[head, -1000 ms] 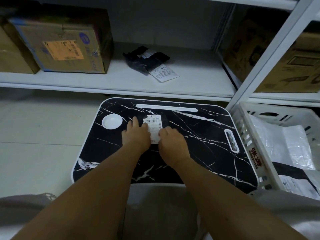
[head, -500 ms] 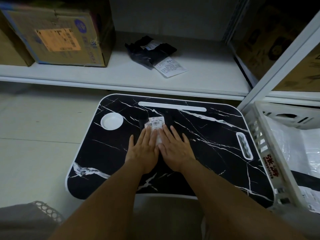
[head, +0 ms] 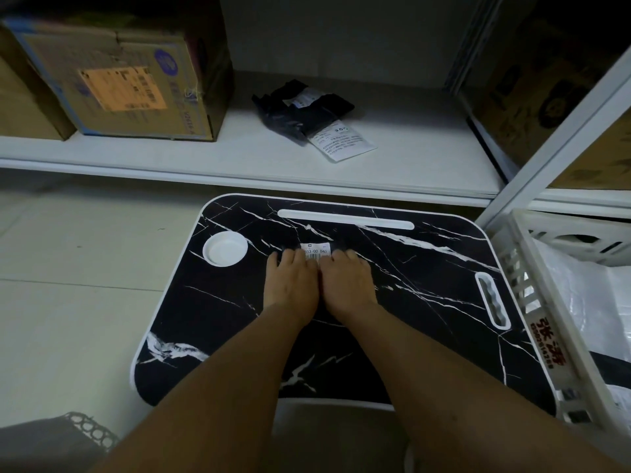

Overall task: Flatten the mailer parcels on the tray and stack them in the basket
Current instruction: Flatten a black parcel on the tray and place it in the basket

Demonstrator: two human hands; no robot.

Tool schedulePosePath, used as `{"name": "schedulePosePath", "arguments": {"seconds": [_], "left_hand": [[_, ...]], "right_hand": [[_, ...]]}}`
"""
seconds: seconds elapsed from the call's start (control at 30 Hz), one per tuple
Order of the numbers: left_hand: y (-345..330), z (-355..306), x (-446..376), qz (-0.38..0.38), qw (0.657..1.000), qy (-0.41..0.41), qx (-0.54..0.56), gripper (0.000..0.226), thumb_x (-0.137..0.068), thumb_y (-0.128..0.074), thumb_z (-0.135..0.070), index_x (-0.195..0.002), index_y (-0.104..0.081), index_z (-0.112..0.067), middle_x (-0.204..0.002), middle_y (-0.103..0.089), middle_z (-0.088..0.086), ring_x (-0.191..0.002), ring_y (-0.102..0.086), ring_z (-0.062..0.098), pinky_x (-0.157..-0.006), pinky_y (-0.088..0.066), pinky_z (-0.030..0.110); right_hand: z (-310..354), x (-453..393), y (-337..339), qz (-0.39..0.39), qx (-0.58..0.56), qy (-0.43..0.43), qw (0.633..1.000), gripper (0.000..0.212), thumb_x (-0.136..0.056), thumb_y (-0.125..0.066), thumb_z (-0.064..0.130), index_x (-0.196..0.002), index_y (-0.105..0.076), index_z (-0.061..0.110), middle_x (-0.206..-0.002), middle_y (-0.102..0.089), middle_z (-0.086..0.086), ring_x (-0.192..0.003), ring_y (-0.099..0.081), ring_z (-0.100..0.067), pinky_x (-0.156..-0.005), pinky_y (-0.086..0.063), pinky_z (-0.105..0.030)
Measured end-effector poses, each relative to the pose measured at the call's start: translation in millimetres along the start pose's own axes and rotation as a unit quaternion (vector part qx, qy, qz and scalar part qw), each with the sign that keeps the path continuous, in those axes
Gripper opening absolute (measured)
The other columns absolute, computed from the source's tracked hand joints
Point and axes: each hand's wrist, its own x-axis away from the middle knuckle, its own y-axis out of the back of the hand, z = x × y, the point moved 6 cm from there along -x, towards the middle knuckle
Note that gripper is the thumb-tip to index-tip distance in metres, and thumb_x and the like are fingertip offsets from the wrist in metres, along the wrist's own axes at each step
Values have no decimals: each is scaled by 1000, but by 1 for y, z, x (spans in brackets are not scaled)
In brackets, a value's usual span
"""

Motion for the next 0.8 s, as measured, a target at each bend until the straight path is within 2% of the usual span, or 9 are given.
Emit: {"name": "schedulePosePath", "arguments": {"seconds": [0.07,0.13,0.17,0.23,0.3,0.43,0.63,0.73,0.8], "left_hand": [[-10,3,-4,37,999,-5,17,59,-91,-46,-47,-139,-35,-14,-143,-37,8,-132,-34,24,-115,-19,47],[-25,9,-5,102,994,8,44,75,-94,-40,-53,-151,-10,-14,-158,-10,10,-145,-13,27,-116,-9,53],[-31,13,-6,125,991,17,46,71,-97,-31,-51,-152,-1,-17,-160,2,9,-147,-2,29,-116,-5,56],[-35,20,-8,148,987,42,52,61,-100,-13,-48,-152,7,-24,-159,13,7,-146,10,30,-115,1,57],[-36,22,-8,157,984,62,55,59,-99,-6,-50,-151,9,-28,-158,16,7,-146,13,30,-115,4,58],[-41,24,-6,169,980,93,56,64,-97,-5,-53,-151,10,-22,-158,16,6,-145,15,29,-114,6,58],[-40,30,-4,179,970,164,36,76,-94,1,-59,-151,8,-10,-158,13,13,-145,18,26,-113,7,59],[-35,36,6,189,960,206,24,77,-95,0,-56,-150,5,-3,-158,10,17,-145,17,28,-114,5,59],[-31,37,14,145,968,203,35,72,-97,-4,-52,-150,4,-4,-158,11,16,-146,15,28,-115,1,58]], "right_hand": [[0,-10,-5,17,-26,18,999,29,-97,-46,25,-125,-50,20,-134,-47,0,-127,-39,-20,-104,-34,-37],[0,-13,-18,84,-55,36,994,49,-96,-51,30,-143,-35,23,-153,-29,3,-143,-21,-17,-115,-24,-43],[-4,-13,-24,113,-61,32,991,54,-99,-45,34,-149,-26,24,-158,-19,5,-147,-12,-16,-117,-17,-47],[-13,-15,-29,145,-53,14,988,52,-104,-24,38,-154,-12,28,-162,-4,8,-149,1,-13,-119,-6,-51],[-20,-14,-33,159,-45,-1,986,52,-104,-15,40,-154,-6,32,-162,3,9,-148,7,-11,-118,0,-53],[-20,-13,-37,167,-43,-31,985,53,-102,-13,44,-154,-3,34,-163,8,4,-148,11,-13,-117,3,-57],[-24,-11,-34,161,-19,-120,979,64,-100,-10,53,-155,-2,22,-162,8,-8,-149,9,-21,-115,5,-61],[-22,-2,-24,109,-18,-160,981,65,-102,-14,49,-154,-12,11,-162,-1,-12,-149,5,-24,-116,0,-59],[-17,10,-17,56,-28,-142,988,58,-103,-19,41,-153,-17,11,-162,-4,-10,-149,2,-22,-118,-5,-56]]}}
